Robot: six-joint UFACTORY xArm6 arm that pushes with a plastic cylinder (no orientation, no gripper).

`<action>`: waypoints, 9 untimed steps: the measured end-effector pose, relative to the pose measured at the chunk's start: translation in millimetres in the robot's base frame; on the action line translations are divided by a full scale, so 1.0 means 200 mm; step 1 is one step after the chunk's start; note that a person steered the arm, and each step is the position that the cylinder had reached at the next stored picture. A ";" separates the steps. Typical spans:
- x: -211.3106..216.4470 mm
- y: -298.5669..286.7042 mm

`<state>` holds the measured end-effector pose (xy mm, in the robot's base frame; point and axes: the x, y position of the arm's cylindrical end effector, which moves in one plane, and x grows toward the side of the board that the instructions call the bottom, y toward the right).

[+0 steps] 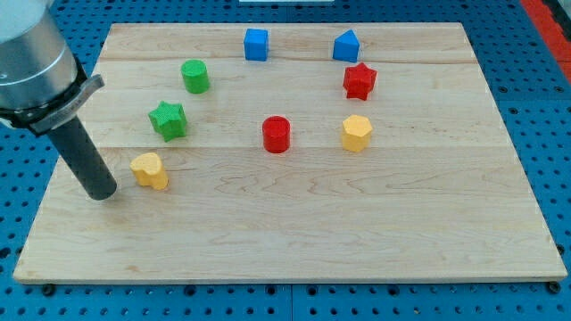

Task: Place the yellow heart towards the left side of the green circle

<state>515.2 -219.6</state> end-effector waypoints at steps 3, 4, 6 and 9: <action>-0.12 0.46; -0.16 0.10; 0.15 0.13; -0.13 0.16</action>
<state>489.6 -188.2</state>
